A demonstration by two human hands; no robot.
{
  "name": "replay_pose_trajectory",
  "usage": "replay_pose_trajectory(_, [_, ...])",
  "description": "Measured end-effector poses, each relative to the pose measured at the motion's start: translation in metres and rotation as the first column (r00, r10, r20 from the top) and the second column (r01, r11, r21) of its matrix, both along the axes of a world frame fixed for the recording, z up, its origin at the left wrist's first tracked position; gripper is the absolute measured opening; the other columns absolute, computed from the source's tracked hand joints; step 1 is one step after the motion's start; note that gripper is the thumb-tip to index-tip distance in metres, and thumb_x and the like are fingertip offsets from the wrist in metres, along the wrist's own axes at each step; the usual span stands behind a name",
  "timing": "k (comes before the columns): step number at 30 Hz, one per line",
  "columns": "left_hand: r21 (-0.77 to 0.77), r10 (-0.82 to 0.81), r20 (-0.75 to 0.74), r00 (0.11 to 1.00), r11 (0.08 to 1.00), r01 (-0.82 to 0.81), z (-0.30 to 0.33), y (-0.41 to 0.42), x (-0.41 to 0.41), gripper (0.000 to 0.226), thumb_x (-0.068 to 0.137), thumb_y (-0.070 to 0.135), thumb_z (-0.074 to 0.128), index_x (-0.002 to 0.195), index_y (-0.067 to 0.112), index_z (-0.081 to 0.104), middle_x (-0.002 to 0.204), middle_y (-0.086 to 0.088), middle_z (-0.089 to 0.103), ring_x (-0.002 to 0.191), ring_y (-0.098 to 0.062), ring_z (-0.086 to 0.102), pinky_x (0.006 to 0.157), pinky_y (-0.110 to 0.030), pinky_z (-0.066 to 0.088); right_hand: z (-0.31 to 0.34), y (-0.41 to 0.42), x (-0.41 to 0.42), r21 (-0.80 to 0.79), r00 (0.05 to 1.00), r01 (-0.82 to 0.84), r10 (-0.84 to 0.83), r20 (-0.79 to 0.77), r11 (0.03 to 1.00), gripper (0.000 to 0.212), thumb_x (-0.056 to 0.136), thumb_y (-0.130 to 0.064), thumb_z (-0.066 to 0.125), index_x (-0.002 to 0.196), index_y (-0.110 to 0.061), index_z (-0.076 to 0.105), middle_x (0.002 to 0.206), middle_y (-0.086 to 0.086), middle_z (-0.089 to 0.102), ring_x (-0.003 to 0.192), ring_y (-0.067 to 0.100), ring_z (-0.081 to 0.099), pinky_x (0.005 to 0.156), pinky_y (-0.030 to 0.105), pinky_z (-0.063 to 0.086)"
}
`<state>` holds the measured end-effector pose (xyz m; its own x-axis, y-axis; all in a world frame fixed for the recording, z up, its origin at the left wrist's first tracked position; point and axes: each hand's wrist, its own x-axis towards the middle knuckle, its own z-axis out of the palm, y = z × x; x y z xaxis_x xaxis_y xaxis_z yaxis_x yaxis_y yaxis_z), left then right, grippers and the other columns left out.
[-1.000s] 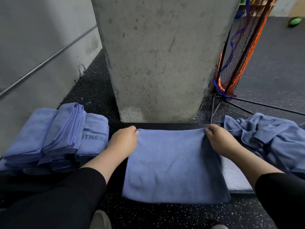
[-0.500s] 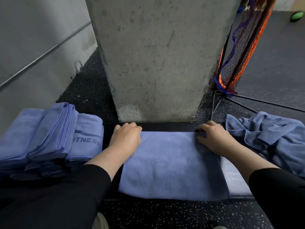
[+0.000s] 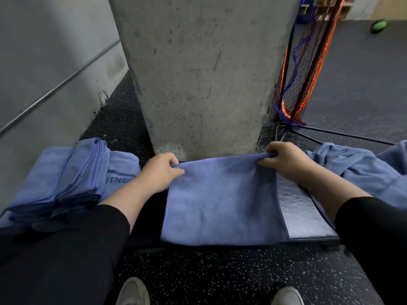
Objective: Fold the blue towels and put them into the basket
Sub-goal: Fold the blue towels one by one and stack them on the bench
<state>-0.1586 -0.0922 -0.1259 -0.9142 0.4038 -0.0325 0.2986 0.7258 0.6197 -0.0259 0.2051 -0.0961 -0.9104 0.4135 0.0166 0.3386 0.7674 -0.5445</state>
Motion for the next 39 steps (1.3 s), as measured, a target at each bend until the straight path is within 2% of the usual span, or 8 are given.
replay_pose_trajectory(5, [0.154, -0.01, -0.004, 1.0, 0.988, 0.01, 0.051, -0.041, 0.019, 0.03, 0.083, 0.022, 0.081, 0.071, 0.015, 0.055, 0.065, -0.003, 0.057, 0.065, -0.019, 0.051, 0.07, -0.044, 0.052, 0.039, -0.006, 0.041, -0.348, 0.983, -0.044, -0.022, -0.184, 0.937, 0.026, 0.083, -0.022, 0.081, 0.074, -0.013, 0.058, 0.059, -0.004, 0.049, 0.051, 0.006, 0.038, 0.047, 0.021, 0.029])
replay_pose_trajectory(10, [0.42, -0.009, -0.051, 0.999, 0.907, 0.03, 0.101, -0.066, 0.045, 0.031, 0.086, 0.014, 0.078, 0.072, 0.016, 0.05, 0.065, -0.004, 0.045, 0.062, -0.014, 0.035, 0.057, -0.031, 0.027, 0.085, -0.023, 0.074, -0.639, 0.932, -0.234, -0.019, -0.363, 0.732, 0.011, 0.091, -0.007, 0.067, 0.087, -0.014, 0.059, 0.075, -0.001, 0.06, 0.069, 0.008, 0.053, 0.062, 0.016, 0.045])
replay_pose_trajectory(14, [0.411, -0.057, 0.032, 0.998, 0.911, 0.039, 0.116, -0.077, 0.056, 0.023, 0.089, 0.013, 0.076, 0.078, 0.013, 0.055, 0.068, -0.015, 0.054, 0.067, -0.018, 0.046, 0.063, -0.031, 0.039, 0.104, -0.033, 0.09, -0.555, 0.908, -0.22, -0.039, -0.417, 0.802, 0.013, 0.093, -0.005, 0.066, 0.086, -0.014, 0.061, 0.073, -0.003, 0.064, 0.075, 0.015, 0.055, 0.074, 0.028, 0.048])
replay_pose_trajectory(17, [0.5, 0.018, -0.013, 1.0, 0.866, -0.009, 0.121, -0.08, 0.057, 0.012, 0.085, 0.023, 0.077, 0.08, 0.019, 0.067, 0.078, -0.024, 0.068, 0.071, -0.02, 0.053, 0.071, -0.038, 0.043, 0.113, -0.04, 0.097, -0.544, 0.868, -0.212, -0.1, -0.486, 0.812, 0.016, 0.093, -0.005, 0.067, 0.083, -0.016, 0.06, 0.077, 0.005, 0.061, 0.077, 0.021, 0.052, 0.075, 0.037, 0.046])
replay_pose_trajectory(23, [0.718, 0.075, -0.003, 0.997, 0.694, -0.05, 0.13, -0.075, 0.068, 0.019, 0.096, 0.011, 0.066, 0.079, 0.02, 0.069, 0.071, 0.005, 0.071, 0.071, -0.014, 0.061, 0.073, -0.034, 0.049, 0.123, -0.047, 0.106, -0.554, 0.866, -0.243, -0.078, -0.493, 0.796, 0.02, 0.095, -0.012, 0.066, 0.081, -0.021, 0.055, 0.077, 0.001, 0.059, 0.079, 0.021, 0.052, 0.078, 0.048, 0.044])
replay_pose_trajectory(28, [0.829, -0.001, 0.123, 0.992, 0.549, -0.102, 0.136, -0.072, 0.073, 0.019, 0.099, 0.008, 0.06, 0.083, 0.013, 0.07, 0.075, 0.001, 0.07, 0.074, -0.013, 0.063, 0.076, -0.032, 0.053, 0.135, -0.055, 0.111, -0.553, 0.853, -0.275, -0.066, -0.518, 0.786, 0.019, 0.093, -0.012, 0.067, 0.081, -0.018, 0.055, 0.077, 0.005, 0.058, 0.077, 0.022, 0.052, 0.073, 0.045, 0.046])
replay_pose_trajectory(34, [0.803, -0.041, 0.161, 0.986, 0.587, -0.107, 0.135, -0.072, 0.076, 0.018, 0.101, 0.01, 0.058, 0.092, 0.011, 0.073, 0.088, -0.004, 0.076, 0.086, -0.02, 0.069, 0.088, -0.04, 0.056, 0.134, -0.056, 0.113, -0.548, 0.864, -0.25, -0.071, -0.498, 0.798, 0.023, 0.091, -0.009, 0.071, 0.078, -0.018, 0.054, 0.079, 0.013, 0.054, 0.08, 0.025, 0.046, 0.075, 0.048, 0.041])
replay_pose_trajectory(39, [0.803, -0.062, 0.164, 0.985, 0.589, -0.096, 0.138, -0.073, 0.084, 0.018, 0.102, 0.012, 0.056, 0.091, 0.013, 0.071, 0.086, -0.003, 0.075, 0.083, -0.018, 0.07, 0.082, -0.037, 0.057, 0.134, -0.055, 0.114, -0.533, 0.868, -0.227, -0.078, -0.49, 0.815, 0.031, 0.088, -0.011, 0.074, 0.073, -0.023, 0.05, 0.077, 0.012, 0.048, 0.077, 0.026, 0.041, 0.068, 0.045, 0.037])
